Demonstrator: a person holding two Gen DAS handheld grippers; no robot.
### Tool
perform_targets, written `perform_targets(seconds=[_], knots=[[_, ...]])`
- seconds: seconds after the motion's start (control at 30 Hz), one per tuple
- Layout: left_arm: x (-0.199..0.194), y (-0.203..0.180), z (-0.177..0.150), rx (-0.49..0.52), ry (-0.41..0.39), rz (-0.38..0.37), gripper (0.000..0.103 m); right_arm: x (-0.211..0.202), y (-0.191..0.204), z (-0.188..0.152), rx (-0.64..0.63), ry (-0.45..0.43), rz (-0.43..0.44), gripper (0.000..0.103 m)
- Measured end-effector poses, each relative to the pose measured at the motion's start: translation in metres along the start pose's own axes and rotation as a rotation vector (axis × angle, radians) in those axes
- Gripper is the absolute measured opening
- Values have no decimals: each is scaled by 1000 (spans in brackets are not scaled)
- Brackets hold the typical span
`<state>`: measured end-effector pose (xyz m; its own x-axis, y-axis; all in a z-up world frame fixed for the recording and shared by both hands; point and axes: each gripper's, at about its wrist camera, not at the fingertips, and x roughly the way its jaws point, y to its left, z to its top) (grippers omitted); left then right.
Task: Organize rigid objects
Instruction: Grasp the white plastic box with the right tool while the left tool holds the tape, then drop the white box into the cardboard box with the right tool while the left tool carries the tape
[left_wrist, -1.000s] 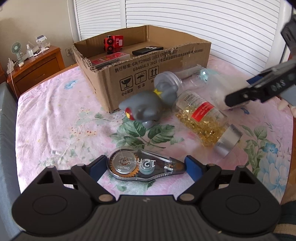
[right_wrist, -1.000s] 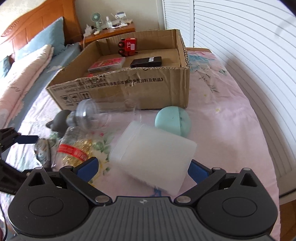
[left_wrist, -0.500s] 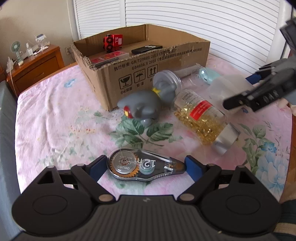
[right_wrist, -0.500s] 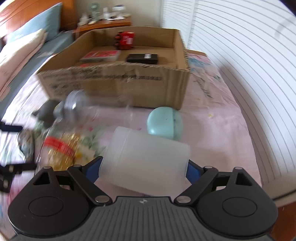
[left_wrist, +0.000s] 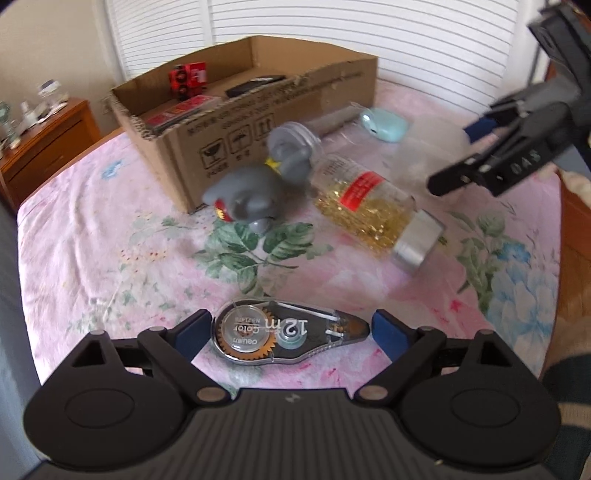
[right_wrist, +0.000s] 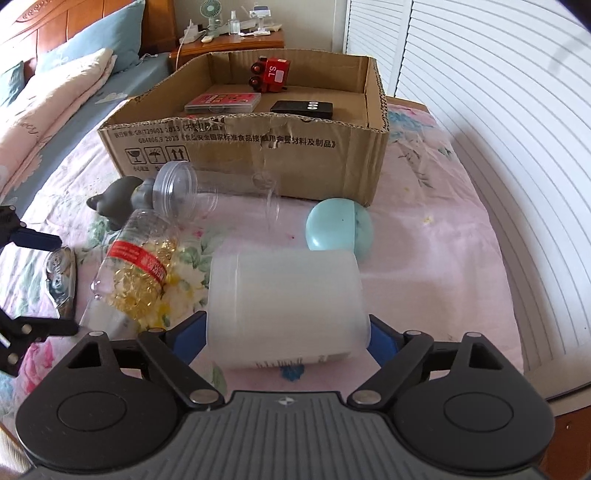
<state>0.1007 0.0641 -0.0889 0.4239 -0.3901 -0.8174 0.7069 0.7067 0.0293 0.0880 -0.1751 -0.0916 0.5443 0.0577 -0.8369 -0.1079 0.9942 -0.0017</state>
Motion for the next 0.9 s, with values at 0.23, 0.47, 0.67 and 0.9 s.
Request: perform_targets(seconds=[0.23,0.47,0.67,0.9], knots=[[4,7,2,4,13,-43,95,6,2,1,-1,12,-19,91],[2,4,4,-34,20,-16,90,7,6,1,-42,8,-52,88],[-3,4,6,-87,51,45,89,0,3,0,-77,3,-43,88],[-18,2,12,-131,58,86,89,-13,0,1,-133,-14,-34,87]])
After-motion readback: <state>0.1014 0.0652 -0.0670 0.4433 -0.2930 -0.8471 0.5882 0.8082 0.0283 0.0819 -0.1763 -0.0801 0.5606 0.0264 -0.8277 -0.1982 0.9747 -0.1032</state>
